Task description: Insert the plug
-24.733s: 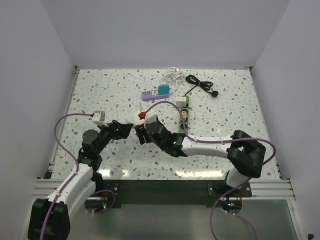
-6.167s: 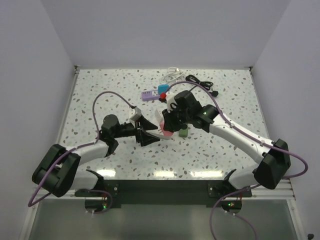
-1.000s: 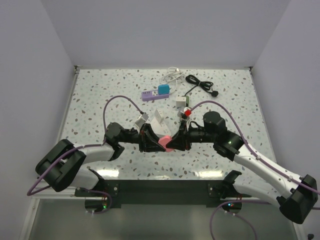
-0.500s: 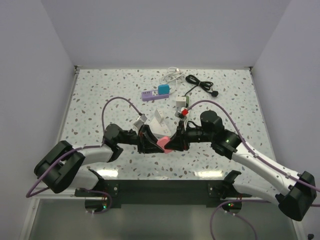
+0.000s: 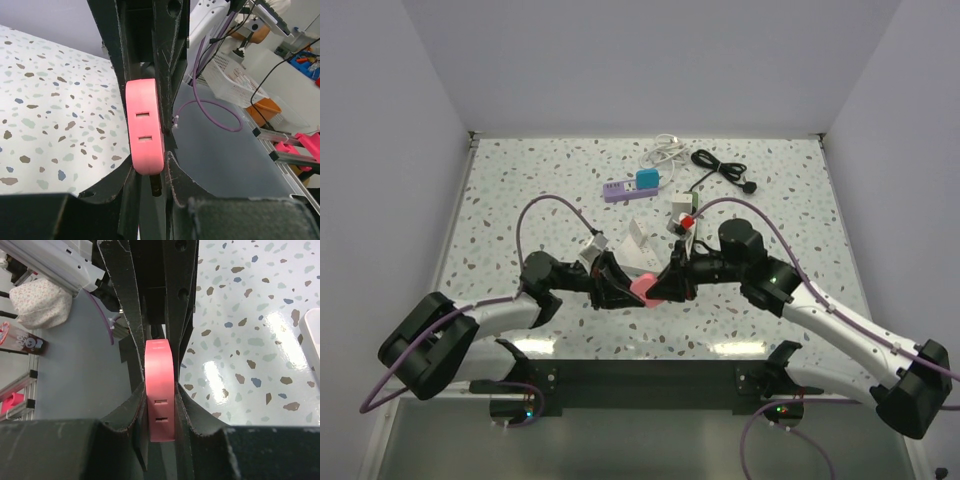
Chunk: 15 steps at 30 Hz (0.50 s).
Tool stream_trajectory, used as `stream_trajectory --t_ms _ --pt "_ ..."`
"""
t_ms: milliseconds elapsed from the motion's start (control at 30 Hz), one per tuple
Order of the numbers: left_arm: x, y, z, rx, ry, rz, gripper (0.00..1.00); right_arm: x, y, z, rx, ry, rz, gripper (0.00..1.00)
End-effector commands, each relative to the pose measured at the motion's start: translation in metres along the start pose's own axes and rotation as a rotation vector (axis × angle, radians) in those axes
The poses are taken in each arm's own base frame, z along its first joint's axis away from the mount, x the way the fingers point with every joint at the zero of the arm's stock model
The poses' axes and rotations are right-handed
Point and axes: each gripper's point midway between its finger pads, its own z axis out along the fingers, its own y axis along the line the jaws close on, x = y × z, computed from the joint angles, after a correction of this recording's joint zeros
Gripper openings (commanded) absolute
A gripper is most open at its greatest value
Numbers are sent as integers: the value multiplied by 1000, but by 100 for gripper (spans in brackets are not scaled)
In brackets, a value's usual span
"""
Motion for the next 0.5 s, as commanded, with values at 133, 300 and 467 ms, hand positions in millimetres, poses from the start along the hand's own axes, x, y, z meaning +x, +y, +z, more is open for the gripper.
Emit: stream_trajectory --t_ms 133,300,467 --pt "-17 -7 6 53 -17 347 70 -63 -35 -32 329 -218 9 0" --pt "-10 17 2 -71 -14 301 91 -76 -38 -52 432 -253 1 0" --pt "-13 79 -27 -438 -65 238 92 -63 -62 -54 547 -214 58 0"
